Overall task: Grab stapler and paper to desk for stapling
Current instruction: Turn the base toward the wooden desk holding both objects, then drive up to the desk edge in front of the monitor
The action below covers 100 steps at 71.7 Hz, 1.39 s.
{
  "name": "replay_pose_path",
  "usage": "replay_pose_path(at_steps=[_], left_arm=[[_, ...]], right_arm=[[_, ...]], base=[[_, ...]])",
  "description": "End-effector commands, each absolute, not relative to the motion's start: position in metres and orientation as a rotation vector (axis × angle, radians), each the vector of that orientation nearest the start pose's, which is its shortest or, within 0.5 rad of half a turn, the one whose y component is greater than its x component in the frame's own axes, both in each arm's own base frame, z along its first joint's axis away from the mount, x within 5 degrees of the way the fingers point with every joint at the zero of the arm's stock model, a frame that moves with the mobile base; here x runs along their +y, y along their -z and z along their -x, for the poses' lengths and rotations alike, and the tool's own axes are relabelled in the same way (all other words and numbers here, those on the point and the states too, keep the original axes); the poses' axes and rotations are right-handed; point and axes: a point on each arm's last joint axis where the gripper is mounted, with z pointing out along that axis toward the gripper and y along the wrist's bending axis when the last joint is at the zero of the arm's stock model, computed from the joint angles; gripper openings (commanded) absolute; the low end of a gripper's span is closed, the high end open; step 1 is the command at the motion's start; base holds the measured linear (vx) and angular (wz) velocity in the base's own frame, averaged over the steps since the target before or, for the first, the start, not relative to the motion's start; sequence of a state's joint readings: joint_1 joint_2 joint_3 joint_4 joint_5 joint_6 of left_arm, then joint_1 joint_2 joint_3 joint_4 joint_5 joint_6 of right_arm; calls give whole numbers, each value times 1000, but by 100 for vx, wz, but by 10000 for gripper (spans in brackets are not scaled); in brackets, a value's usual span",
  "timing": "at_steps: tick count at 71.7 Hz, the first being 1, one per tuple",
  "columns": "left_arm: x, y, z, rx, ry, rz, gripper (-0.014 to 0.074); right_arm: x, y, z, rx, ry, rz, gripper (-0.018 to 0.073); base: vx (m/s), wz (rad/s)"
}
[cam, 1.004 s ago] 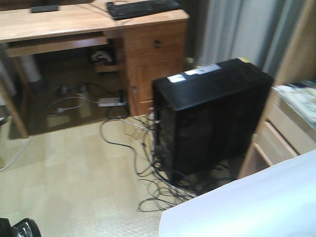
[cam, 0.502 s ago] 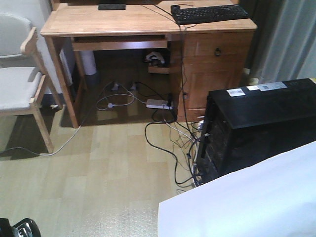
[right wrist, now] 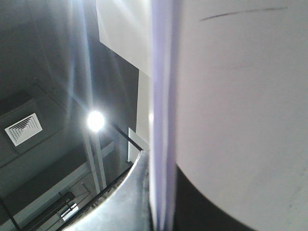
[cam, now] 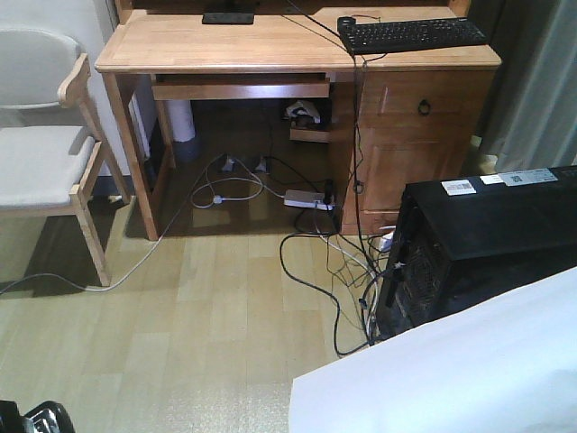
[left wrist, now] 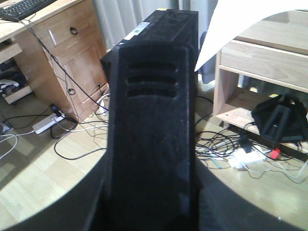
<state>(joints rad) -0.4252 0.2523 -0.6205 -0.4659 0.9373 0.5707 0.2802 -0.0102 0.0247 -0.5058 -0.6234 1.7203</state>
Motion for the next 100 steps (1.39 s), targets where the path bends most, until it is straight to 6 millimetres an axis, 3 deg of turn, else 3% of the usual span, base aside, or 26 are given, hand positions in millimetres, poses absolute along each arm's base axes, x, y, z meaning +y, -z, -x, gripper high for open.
replay_pose_path(at_steps=[1, 100], left_arm=[[-43, -342, -15, 1684, 494, -829, -6], [-43, -342, -15, 1684, 494, -829, -6]], right_arm=[[35, -262, -24, 1005, -1601, -205, -3], [35, -262, -24, 1005, -1601, -205, -3]], base=[[15, 0], [18, 9]])
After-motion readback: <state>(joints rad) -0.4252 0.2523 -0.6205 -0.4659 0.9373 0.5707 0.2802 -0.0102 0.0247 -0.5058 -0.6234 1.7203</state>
